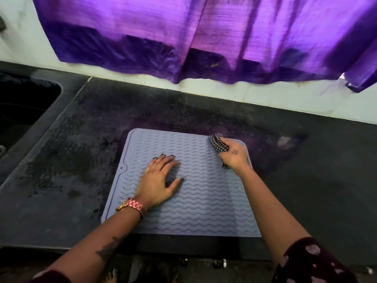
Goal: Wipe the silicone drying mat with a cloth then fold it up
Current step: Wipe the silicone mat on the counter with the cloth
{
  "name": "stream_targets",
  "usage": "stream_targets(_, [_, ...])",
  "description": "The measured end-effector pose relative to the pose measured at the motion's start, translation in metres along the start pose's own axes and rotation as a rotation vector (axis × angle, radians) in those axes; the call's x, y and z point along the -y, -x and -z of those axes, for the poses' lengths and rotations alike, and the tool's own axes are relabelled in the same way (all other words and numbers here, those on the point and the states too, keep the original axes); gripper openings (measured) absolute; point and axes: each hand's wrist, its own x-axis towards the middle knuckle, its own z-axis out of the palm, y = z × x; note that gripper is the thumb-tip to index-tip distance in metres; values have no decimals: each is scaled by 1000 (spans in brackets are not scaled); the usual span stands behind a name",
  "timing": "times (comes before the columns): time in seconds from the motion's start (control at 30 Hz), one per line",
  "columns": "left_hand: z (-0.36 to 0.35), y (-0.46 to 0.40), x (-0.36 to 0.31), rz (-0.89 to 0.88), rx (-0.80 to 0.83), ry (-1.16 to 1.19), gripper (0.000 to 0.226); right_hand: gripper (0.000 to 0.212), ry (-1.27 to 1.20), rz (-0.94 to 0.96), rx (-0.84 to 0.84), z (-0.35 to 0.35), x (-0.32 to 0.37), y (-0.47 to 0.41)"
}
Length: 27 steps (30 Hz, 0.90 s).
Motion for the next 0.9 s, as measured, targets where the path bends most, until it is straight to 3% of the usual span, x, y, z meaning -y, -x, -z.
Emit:
stream_targets(0.07, [11,1,4,-5,-21,38,60,53,-220,-48,18,2,0,-2])
stream_targets(0.13, [23,3,18,8,-62,9,64,48,-318,-126,-129,13,-7,-6])
stream_targets(0.23, [43,9,52,132,-137,-44,65,46,-54,-224,-313,31,-24,-7])
stream_targets(0.3, [52,13,72,211,-144,-88,67,49,120,-234,-286,27,-27,-3])
stream_targets(0.43, [62,15,96,249,-118,-190,70,52,318,-79,-300,-8,-11,8])
stream_targets(0.5, [63,14,102,224,-102,-212,71,52,231,-4,-257,-17,-1,9])
stream_targets(0.6, [61,13,107,193,-85,-204,71,49,-131,-20,-132,-11,4,7])
stream_targets(0.67, [60,12,108,199,-91,-181,71,48,-230,-54,-257,3,-3,8])
stream_targets(0.77, [60,13,109,214,-89,-164,72,51,27,-151,-421,18,-22,13])
stream_targets(0.9, [60,13,108,203,-84,-156,72,52,332,-215,-287,6,-22,15])
